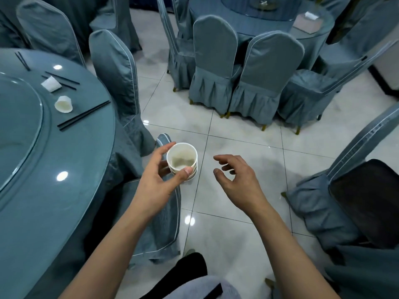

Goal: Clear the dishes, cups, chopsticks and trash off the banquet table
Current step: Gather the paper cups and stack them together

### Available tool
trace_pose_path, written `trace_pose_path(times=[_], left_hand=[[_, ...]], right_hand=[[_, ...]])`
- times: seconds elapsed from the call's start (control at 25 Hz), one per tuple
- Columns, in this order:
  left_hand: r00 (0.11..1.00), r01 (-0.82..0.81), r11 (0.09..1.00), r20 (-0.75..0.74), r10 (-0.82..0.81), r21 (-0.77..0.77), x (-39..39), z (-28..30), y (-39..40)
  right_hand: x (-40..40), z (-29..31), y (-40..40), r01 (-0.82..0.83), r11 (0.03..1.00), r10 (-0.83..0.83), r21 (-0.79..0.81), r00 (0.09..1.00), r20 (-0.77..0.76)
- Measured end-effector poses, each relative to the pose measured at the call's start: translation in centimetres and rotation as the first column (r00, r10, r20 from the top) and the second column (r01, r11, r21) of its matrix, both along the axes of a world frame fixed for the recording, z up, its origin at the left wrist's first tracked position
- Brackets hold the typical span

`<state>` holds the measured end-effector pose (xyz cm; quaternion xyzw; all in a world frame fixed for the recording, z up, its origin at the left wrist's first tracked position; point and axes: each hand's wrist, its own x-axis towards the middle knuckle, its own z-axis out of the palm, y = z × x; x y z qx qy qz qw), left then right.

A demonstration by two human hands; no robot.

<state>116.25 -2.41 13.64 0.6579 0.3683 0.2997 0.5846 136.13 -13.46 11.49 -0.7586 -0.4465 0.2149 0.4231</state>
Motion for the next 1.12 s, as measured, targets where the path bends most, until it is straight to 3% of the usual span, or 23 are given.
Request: trace_pose_path(times=[0.48,1.12], left_hand=[[0.980,-0.199,0.980,0.016,0.199,-0.024,8.3,-0.7,7.2],[0.863,-0.504,0.863,0.027,0.505,-0.012,10.7,0.7,17.3]], right_hand=[[9.8,0.1,12.1,-0.214,0.975,0.217,-0.063,0.974,0.060],[12.7,0.2,29.7,-0.519,0.853,0.522,-0.063,0.851,0.053]])
